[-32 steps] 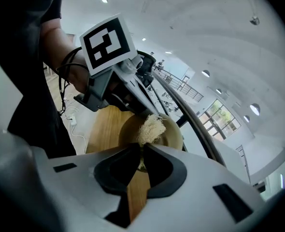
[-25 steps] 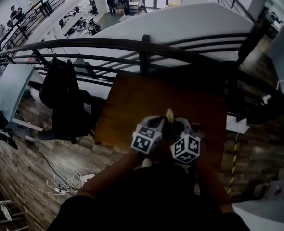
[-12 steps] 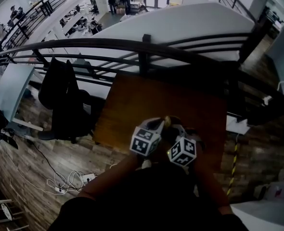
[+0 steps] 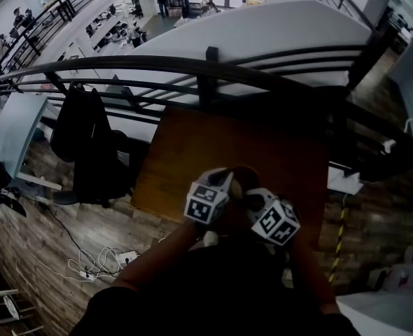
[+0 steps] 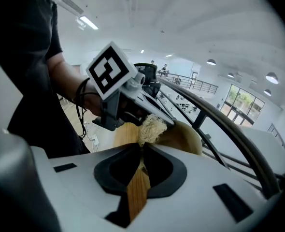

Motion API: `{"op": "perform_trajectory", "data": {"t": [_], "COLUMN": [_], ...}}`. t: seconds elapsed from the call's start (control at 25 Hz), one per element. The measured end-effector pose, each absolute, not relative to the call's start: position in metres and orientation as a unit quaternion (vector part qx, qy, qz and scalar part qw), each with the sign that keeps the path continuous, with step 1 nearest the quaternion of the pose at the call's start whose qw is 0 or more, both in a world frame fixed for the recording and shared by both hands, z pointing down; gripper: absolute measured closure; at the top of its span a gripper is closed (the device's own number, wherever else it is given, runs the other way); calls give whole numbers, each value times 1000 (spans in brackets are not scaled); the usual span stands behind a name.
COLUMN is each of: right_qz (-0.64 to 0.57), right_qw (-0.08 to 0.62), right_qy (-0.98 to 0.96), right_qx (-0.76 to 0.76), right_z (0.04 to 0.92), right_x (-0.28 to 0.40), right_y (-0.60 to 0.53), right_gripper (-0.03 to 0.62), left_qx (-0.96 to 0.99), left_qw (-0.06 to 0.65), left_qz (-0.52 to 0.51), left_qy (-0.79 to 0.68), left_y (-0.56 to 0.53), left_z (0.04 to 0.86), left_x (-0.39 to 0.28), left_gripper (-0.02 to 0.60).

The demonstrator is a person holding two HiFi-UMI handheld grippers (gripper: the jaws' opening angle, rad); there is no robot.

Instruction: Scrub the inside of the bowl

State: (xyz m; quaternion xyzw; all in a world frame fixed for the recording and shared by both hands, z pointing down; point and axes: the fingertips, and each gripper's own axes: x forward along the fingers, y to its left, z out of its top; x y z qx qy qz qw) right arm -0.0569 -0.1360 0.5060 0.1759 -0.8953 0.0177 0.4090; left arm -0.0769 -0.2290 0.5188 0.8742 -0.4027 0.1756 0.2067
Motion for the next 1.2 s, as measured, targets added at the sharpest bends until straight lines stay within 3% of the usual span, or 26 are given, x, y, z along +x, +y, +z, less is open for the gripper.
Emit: {"op": "perform_trajectory", "data": {"t": [0.2,0.76,0.92,1.2], "right_qz": [32,28,29,19], "right_qw": [372,291,282,265], "right_qy": [-912,-922,-930,-937], "right_qx": [169,253,236,225], "right_z": [482,441,442,426], "right_x": [-40,37,31,33], "right_y": [-141,-177,-171,-173], "right_gripper": [557,557,557,557], "left_qx": [871,819,808,825], "left_qw": [246,514,545,538], "left_qz": [148,-80,-115,-104], "left_qy": [-399,-244,-194,-139], "left_y": [-249,-256,-243,-222], "left_z": [524,527,522,510], "left_x": [-74,-49,-37,-32], "left_gripper": [574,572,572,574]}}
